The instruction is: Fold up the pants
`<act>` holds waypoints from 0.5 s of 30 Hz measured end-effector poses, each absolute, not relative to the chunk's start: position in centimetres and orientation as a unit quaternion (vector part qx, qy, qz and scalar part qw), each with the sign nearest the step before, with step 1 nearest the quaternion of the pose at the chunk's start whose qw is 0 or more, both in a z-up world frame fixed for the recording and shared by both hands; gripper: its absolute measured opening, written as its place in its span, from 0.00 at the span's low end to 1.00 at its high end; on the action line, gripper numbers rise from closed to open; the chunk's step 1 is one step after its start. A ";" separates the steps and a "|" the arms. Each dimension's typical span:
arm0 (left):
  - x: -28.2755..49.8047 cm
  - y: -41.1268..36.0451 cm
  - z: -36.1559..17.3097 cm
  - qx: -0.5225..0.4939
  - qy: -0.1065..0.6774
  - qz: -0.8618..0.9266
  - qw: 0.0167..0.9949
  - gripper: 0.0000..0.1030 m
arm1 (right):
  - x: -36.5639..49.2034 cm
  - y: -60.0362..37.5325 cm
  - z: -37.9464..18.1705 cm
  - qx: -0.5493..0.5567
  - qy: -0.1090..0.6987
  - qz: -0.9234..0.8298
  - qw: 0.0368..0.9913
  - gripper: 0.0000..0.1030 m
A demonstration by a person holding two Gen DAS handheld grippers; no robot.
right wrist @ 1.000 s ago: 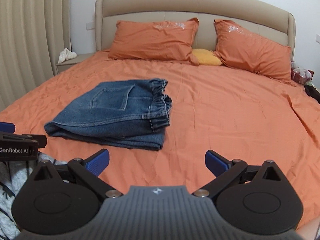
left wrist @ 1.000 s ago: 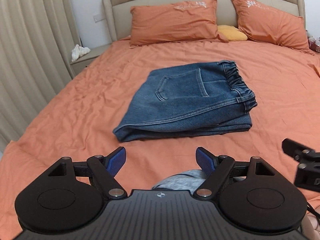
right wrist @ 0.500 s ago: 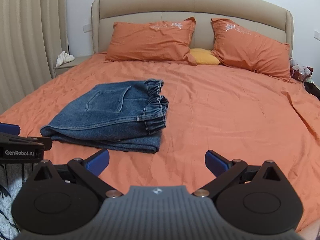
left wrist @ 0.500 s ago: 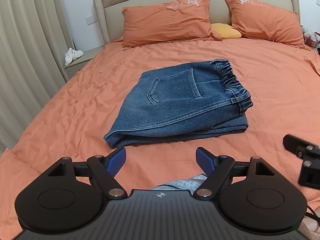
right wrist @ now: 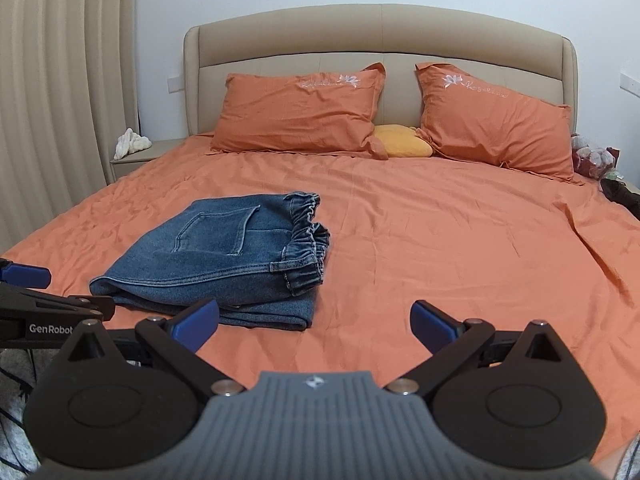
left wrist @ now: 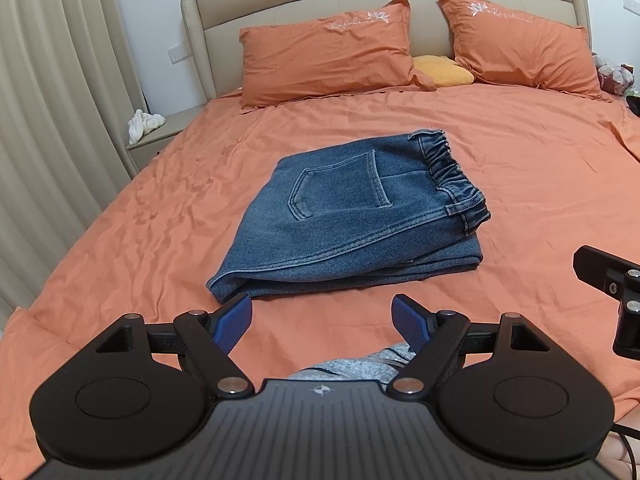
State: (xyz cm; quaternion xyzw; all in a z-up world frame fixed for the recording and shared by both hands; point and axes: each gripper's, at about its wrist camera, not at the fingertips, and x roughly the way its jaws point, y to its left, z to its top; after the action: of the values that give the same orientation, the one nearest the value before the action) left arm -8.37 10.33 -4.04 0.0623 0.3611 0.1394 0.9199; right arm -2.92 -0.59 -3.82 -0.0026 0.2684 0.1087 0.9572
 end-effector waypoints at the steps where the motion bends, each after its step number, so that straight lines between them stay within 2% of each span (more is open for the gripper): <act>1: -8.4 10.3 -4.0 0.063 0.360 0.139 0.920 0.90 | -3.0 -0.6 -3.8 0.000 0.269 0.110 0.957 0.95; 15: -8.9 9.8 -3.2 0.063 0.346 0.140 0.926 0.90 | -3.9 -0.9 -3.0 0.006 0.253 0.119 0.960 0.95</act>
State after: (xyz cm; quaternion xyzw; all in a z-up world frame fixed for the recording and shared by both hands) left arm -8.95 9.80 -3.23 0.0632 0.3456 0.1399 0.9258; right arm -3.87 -0.86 -3.02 0.0058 0.2529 0.1187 0.9602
